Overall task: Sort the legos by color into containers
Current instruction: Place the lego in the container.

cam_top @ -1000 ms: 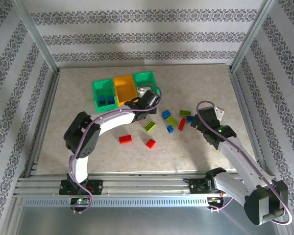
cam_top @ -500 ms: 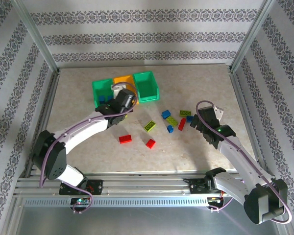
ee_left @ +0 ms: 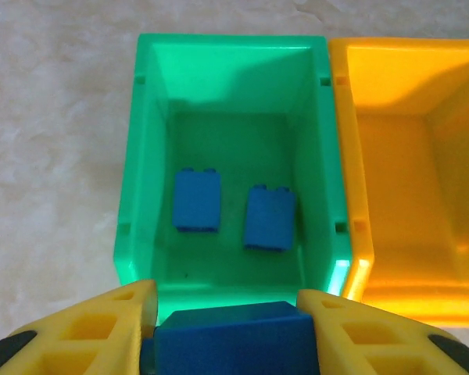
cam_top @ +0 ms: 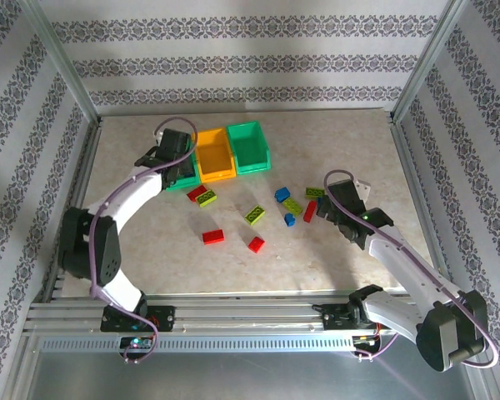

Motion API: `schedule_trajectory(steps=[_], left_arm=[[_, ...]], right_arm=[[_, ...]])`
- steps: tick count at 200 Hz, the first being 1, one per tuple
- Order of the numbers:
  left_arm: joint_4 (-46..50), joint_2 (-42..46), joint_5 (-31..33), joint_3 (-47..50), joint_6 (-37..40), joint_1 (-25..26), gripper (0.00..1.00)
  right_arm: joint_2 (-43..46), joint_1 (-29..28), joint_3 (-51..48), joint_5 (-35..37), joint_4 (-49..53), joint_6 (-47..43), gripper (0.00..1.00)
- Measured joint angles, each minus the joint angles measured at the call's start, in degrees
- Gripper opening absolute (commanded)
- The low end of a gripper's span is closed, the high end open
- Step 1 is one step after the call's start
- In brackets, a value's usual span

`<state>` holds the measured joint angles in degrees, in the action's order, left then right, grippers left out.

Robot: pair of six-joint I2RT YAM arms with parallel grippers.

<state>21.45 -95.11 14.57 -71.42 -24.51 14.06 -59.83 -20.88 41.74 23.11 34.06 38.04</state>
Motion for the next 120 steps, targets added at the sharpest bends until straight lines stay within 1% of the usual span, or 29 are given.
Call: schedule_trajectory(steps=[37,62,89,105,120], left_arm=[[0.52,-11.1,-1.92,-8.57,1.77,-3.37,0.3],[1.25,-16.5,-2.12,-13.09,2.64,-4.15,0.31],[1.86,-18.64,-2.1,-15.19,3.13,-4.39,0.46],[1.97,-18.75,-2.08,-15.43,3.34,-4.39,0.57],[1.99,-18.75,-2.03,-15.5,3.3,-4.39,0.62]], right_arm=[[0.0,-1.16,0.63,0.0,0.02,0.66,0.98],[0.0,-1.55,0.66,0.13,0.07,0.7,0.98],[0.0,-2.16,0.66,0.17,0.09,0.79,0.98],[-0.04,-2.43,0.66,0.2,0.09,0.83,0.98],[-0.39,-2.73,0.76,0.2,0.13,0.83,0.98]])
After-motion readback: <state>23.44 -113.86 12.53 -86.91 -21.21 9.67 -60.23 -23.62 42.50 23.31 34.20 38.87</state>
